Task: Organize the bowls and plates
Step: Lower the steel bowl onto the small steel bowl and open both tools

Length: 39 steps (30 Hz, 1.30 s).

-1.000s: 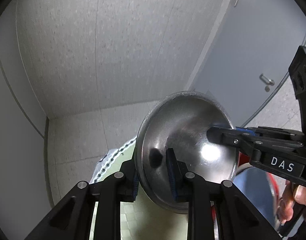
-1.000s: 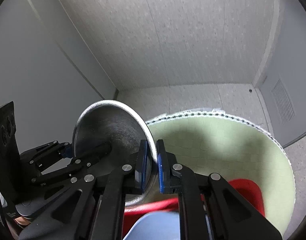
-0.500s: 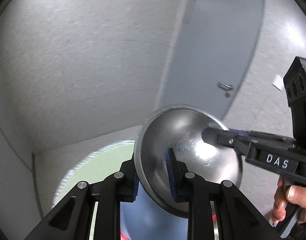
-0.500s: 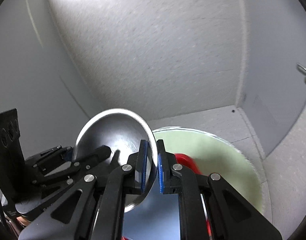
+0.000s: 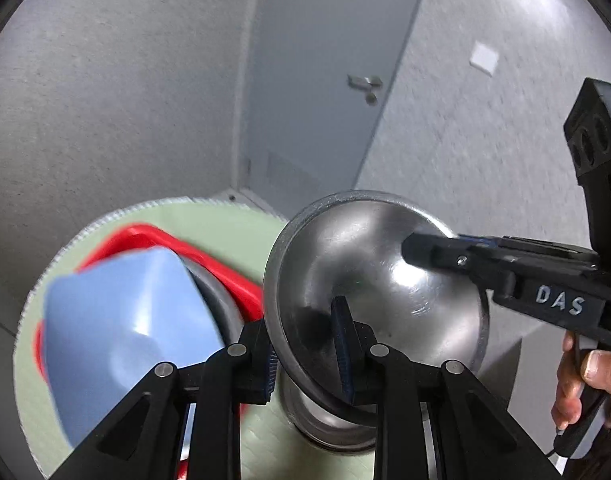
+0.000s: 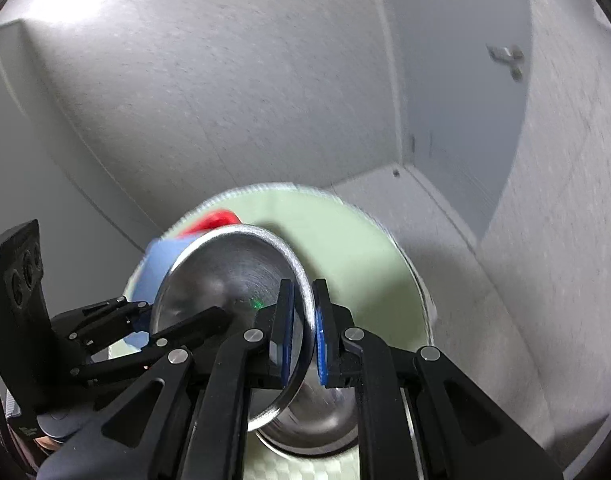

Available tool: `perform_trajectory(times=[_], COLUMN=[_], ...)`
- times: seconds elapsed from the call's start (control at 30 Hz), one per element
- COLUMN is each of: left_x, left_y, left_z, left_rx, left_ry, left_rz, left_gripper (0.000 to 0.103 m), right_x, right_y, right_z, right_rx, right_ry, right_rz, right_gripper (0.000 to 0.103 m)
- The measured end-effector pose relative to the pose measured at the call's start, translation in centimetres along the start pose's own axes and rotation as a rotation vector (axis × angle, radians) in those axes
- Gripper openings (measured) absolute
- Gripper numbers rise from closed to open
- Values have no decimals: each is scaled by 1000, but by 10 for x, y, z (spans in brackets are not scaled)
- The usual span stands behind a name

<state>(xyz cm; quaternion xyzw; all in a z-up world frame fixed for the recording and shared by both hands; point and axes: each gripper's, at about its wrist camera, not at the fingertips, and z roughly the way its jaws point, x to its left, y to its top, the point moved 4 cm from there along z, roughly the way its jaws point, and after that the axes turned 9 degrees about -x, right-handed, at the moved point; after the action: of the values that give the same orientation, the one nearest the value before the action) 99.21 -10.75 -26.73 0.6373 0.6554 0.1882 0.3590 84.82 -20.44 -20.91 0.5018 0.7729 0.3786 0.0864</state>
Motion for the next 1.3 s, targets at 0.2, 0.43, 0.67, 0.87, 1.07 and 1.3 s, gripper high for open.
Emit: perform_trajectory(times=[0.2, 0.43, 0.67, 0.87, 1.07, 1.3], left_x=[-10, -27, -33, -37, -36, -33], left_y=[-10, -21, -21, -40, -45, -47], left_z=[36, 68, 97, 100, 97, 86], left_rx=[84, 168, 186, 174, 171, 167], left_ry=[29, 69, 85, 71, 54, 56], left_rz=[14, 17, 26, 45, 27, 38], left_gripper=[20, 20, 24, 39, 42, 41], right_x=[-34, -44, -51, -46, -43, -42], right_y=[-47, -78, -92, -97, -102, -106], right_z=[15, 36, 52, 53, 50, 45], right_rx=[99, 162, 192, 181, 169, 173], right_ry=[-6, -16, -31, -47, -60, -77], right_rz=[29, 24, 11, -30, -38, -42], right_gripper=[9, 9, 12, 16, 17, 16])
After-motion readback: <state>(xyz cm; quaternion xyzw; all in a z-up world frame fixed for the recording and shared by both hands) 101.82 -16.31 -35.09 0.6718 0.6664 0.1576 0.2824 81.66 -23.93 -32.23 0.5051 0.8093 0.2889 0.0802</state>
